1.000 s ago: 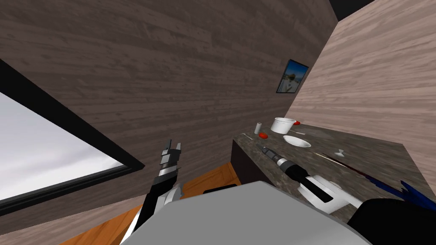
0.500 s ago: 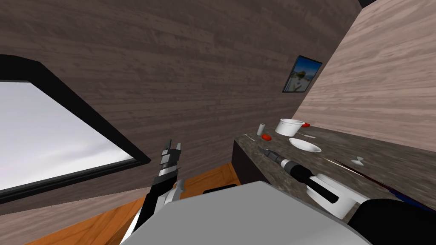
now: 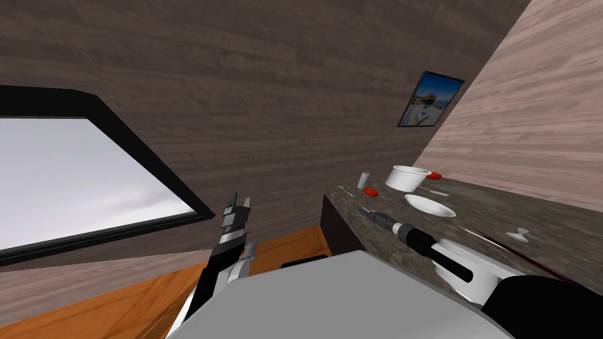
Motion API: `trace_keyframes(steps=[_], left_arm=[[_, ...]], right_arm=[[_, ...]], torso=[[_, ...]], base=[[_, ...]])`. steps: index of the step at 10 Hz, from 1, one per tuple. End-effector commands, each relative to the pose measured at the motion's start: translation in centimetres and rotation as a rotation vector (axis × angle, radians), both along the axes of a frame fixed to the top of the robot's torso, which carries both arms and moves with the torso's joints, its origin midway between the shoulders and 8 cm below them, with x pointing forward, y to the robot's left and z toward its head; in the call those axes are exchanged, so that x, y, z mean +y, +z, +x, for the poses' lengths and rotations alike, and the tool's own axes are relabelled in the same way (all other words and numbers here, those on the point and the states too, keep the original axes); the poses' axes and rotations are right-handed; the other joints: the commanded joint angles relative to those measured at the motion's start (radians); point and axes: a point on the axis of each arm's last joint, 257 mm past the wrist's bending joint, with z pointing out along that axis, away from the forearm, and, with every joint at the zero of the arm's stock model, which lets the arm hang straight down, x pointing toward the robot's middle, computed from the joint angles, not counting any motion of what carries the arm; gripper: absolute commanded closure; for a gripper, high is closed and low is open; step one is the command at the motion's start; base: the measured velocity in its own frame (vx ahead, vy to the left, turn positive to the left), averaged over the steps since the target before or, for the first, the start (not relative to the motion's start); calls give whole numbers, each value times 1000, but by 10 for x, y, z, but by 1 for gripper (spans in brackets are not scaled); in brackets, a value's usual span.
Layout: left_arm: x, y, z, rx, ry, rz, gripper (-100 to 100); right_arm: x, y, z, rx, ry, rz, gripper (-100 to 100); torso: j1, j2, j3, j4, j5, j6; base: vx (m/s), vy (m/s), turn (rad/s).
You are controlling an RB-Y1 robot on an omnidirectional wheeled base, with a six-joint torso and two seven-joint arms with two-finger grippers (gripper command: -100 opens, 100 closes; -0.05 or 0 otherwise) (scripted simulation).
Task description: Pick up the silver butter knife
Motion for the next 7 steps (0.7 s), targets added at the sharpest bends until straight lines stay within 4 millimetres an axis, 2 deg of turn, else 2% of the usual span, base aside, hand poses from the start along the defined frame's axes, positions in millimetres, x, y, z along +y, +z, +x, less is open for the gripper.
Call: trace_keyframes(steps=[1,3,4,7], left_arm=[[0,0,0,0,0,0,0],[0,0,0,0,0,0,0],[0,0,0,0,0,0,0],[0,0,0,0,0,0,0]], right_arm=[[-5,-10,-6,48,19,-35,-100],[-13,-27,-17,120,42,-75,-100],[-14,-25,-16,123,50,-85,-100],[-25,-44,-33,222,92,-146,-100]], torso=[[0,0,0,0,0,0],[0,1,1,0,0,0],[0,2,1,0,0,0],[0,0,0,0,0,0]], base=[[-29,-63,73],[-53,-74,120],[-25,-58,24],[-33,-75,79]])
